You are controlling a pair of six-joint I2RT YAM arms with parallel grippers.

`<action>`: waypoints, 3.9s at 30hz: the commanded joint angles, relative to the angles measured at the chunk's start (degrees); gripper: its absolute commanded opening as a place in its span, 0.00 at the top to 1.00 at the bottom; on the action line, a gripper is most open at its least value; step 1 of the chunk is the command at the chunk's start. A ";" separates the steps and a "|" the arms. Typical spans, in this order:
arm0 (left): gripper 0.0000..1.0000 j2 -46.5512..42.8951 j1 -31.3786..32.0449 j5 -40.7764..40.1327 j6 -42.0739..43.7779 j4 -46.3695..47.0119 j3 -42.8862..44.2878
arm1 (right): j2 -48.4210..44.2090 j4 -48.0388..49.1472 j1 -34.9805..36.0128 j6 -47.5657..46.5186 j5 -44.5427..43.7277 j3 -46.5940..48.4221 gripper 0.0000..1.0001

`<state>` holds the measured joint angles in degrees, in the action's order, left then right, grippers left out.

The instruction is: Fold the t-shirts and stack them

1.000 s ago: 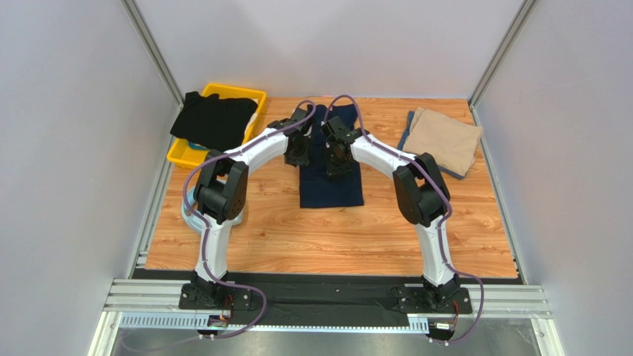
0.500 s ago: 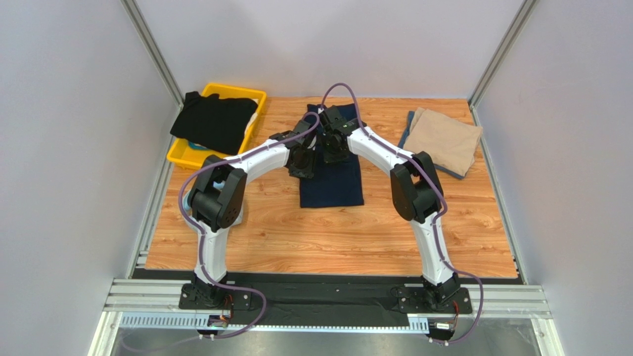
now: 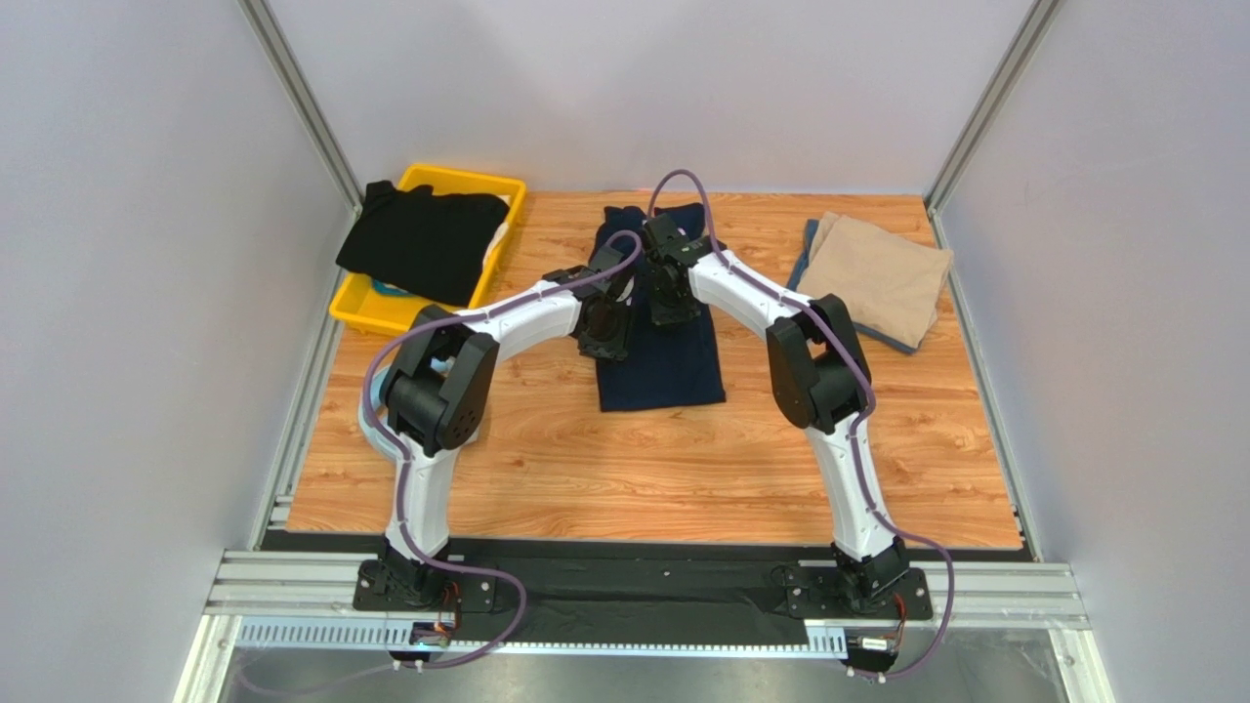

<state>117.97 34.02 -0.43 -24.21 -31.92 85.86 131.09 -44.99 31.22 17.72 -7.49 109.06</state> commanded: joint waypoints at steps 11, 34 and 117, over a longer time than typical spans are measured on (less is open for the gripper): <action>0.60 0.24 1.05 2.09 -0.58 -0.07 -3.42 | -2.50 7.02 -3.53 4.08 -4.64 -5.60 0.86; 0.58 -5.53 1.05 2.01 -5.41 0.45 -15.97 | -22.71 11.07 -7.93 2.59 -6.31 -21.68 0.71; 0.41 -38.08 -8.70 18.70 -15.96 21.28 -56.24 | -25.27 23.81 0.51 9.71 21.72 -56.06 0.48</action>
<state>77.21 26.83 15.99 -38.63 -14.61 32.88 101.65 -13.87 30.72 28.71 18.70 56.51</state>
